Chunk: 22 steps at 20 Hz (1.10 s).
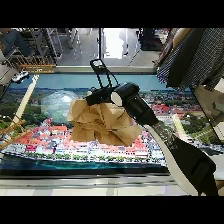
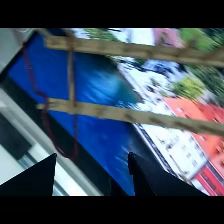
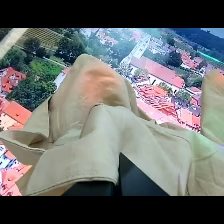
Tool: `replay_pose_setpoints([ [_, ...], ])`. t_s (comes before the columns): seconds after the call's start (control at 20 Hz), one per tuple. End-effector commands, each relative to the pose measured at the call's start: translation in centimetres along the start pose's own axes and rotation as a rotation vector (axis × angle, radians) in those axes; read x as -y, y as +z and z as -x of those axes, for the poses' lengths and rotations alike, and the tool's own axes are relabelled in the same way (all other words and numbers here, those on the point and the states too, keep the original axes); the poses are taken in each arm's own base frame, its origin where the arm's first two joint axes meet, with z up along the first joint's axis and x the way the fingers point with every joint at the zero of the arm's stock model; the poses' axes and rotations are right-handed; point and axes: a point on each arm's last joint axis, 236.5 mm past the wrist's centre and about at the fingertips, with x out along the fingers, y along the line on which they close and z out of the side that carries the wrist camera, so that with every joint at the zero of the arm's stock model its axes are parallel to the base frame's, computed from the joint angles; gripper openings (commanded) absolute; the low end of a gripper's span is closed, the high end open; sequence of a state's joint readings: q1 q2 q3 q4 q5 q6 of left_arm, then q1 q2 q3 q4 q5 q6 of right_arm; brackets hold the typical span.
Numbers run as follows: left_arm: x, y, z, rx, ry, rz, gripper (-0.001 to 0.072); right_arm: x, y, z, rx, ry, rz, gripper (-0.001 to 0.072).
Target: Fold the clothes and pants, and hang the long-sleeved shirts on hangers.
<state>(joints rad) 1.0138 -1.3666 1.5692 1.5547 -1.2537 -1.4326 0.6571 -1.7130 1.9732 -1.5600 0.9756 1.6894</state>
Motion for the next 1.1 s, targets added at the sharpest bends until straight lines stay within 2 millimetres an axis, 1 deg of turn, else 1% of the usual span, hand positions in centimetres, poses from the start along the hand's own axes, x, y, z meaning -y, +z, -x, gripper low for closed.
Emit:
replay_pose_setpoints([
  [0.0, -9.6, 0.0, -4.6, 0.102, -0.026, 0.271, 0.047, -0.2, 0.0, -0.3, 0.003, 0.003, 0.014, 0.0024],
  [0.05, -9.2, -0.1, -6.7, 0.095, -0.097, 0.302, 0.0471, -0.2, 0.4, -0.3, 0.02, 0.005, 0.008, 0.0024],
  [0.15, -7.3, -0.3, -10.6, 0.074, -0.213, 0.313, 0.0469, -0.4, 1.2, -0.3, 0.054, 0.01, 0.002, 0.0024],
  [0.25, -5.7, -0.5, -13.7, 0.051, -0.249, 0.306, 0.0469, -0.5, 1.5, -0.1, 0.065, 0.014, -0.004, 0.0024],
  [0.35, -4.5, -0.3, -16.0, 0.051, -0.25, 0.285, 0.0469, -0.7, 1.4, -0.2, 0.062, 0.022, -0.01, 0.0024],
  [0.45, -3.3, 0.5, -17.3, 0.079, -0.255, 0.267, 0.0468, -0.8, 1.4, -0.2, 0.062, 0.026, -0.013, 0.0024],
  [0.55, -1.4, 1.3, -17.8, 0.098, -0.273, 0.231, 0.0469, -0.8, 1.4, -0.2, 0.062, 0.026, -0.013, 0.0024],
  [0.6, -0.8, 1.5, -17.9, 0.103, -0.275, 0.222, 0.0439, -0.8, 1.4, -0.2, 0.061, 0.026, -0.013, 0.0024],
  [0.65, -0.4, 1.8, -18.0, 0.111, -0.275, 0.214, 0.0325, -0.8, 1.4, -0.2, 0.061, 0.026, -0.013, 0.0024],
  [0.7, -0.2, 2.1, -18.0, 0.121, -0.273, 0.212, 0.0233, -0.8, 1.4, -0.2, 0.061, 0.026, -0.013, 0.0024],
  [0.75, -0.2, 2.2, -18.0, 0.126, -0.272, 0.219, 0.0094, -0.8, 1.4, -0.2, 0.061, 0.026, -0.012, 0.0024],
  [0.8, -0.1, 2.4, -17.9, 0.131, -0.273, 0.22, 0.0009, -0.8, 1.4, -0.2, 0.061, 0.026, -0.012, 0.0024],
  [0.9, -0.2, 2.7, -17.3, 0.144, -0.27, 0.217, 0.0012, -0.8, 1.4, -0.2, 0.059, 0.025, -0.012, 0.0024],
  [0.95, -0.3, 3.2, -16.6, 0.159, -0.267, 0.214, 0.0012, -0.7, 1.2, -0.2, 0.053, 0.025, -0.012, 0.0024],
  [1.0, -0.4, 3.8, -15.7, 0.182, -0.263, 0.212, 0.0012, -0.7, 0.9, -0.2, 0.04, 0.023, -0.012, 0.0024],
  [1.05, -0.5, 4.8, -14.3, 0.218, -0.256, 0.205, 0.0012, -0.7, 0.7, -0.2, 0.03, 0.023, -0.012, 0.0024],
])
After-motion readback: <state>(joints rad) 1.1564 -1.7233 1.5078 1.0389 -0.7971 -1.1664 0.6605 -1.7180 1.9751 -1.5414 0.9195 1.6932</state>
